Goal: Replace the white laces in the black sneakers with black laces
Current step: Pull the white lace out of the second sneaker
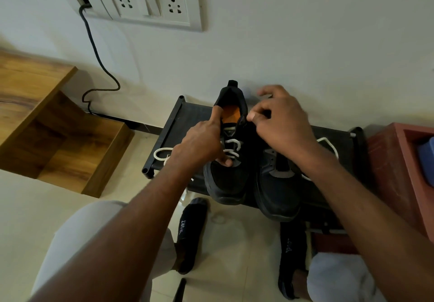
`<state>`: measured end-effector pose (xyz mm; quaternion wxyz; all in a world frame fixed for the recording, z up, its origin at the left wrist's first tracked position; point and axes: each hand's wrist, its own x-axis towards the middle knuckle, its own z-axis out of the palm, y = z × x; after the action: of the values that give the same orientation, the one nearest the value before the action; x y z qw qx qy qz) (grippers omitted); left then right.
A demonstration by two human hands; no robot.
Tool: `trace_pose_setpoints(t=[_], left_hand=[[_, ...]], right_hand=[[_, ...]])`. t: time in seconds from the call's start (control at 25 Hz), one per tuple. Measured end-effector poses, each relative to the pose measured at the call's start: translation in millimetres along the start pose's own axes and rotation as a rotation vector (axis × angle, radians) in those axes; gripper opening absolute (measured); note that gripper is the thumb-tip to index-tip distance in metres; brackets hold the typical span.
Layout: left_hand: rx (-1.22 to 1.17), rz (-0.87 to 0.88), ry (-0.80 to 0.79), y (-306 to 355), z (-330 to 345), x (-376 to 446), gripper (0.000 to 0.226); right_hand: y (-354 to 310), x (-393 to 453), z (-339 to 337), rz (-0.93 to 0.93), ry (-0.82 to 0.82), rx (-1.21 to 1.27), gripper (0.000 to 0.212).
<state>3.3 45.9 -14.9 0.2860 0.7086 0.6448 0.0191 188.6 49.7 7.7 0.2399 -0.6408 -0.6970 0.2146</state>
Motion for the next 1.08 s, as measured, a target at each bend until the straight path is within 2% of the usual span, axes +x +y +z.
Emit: trace_pose_setpoints(t=[0.08, 0.2, 0.32, 0.44, 0.6, 0.68, 0.76, 0.84, 0.88, 0.96, 1.0, 1.08], left_hand=[[0.005, -0.003, -0.008, 0.6, 0.0, 1.1, 0.115], [0.020, 0.005, 0.000, -0.1, 2.9, 3.6, 0.117], [0.004, 0.019, 0.021, -1.7, 3.9, 4.8, 0.116], [-0.004, 0.017, 0.025, -2.8, 3.7, 4.1, 0.108], [-0.037, -0.009, 0.014, -2.3, 1.4, 1.3, 0.110], [-0.034, 0.003, 0.007, -1.6, 1.1, 0.8, 0.110], [-0.028, 0.015, 0.009, -0.8, 2.2, 1.0, 0.110], [-0.021, 0.008, 0.017, -0.2, 3.4, 2.3, 0.112], [-0.013, 0.012, 0.023, -0.6, 3.5, 2.5, 0.112], [-0.007, 0.024, 0.031, -0.8, 3.6, 2.6, 0.107], [-0.011, 0.022, 0.033, -0.6, 3.6, 2.5, 0.104], [-0.028, 0.005, 0.028, -0.7, 3.1, 0.8, 0.103]], right_hand=[[-3.6, -3.6, -5.5, -0.089, 0.029, -0.073, 0.011], [-15.6, -10.1, 17.5, -0.202, -0.163, -0.312, 0.016], [-20.6, -16.4, 42.2, -0.181, -0.311, -0.381, 0.020], [-14.8, -11.4, 44.2, -0.163, -0.213, -0.252, 0.015], [-2.2, 0.1, 19.3, 0.014, -0.036, 0.057, 0.013], [-2.9, -6.4, 14.3, -0.014, 0.002, -0.042, 0.018], [-11.1, -12.9, 18.1, -0.163, 0.020, -0.223, 0.027], [-19.8, -14.7, 28.0, -0.252, -0.111, -0.353, 0.026], [-22.1, -15.8, 34.2, -0.239, -0.204, -0.380, 0.027], [-19.9, -17.1, 47.3, -0.183, -0.294, -0.363, 0.028], [-18.0, -15.8, 49.0, -0.167, -0.262, -0.316, 0.021], [-17.6, -9.3, 41.6, -0.079, -0.071, -0.074, 0.012]])
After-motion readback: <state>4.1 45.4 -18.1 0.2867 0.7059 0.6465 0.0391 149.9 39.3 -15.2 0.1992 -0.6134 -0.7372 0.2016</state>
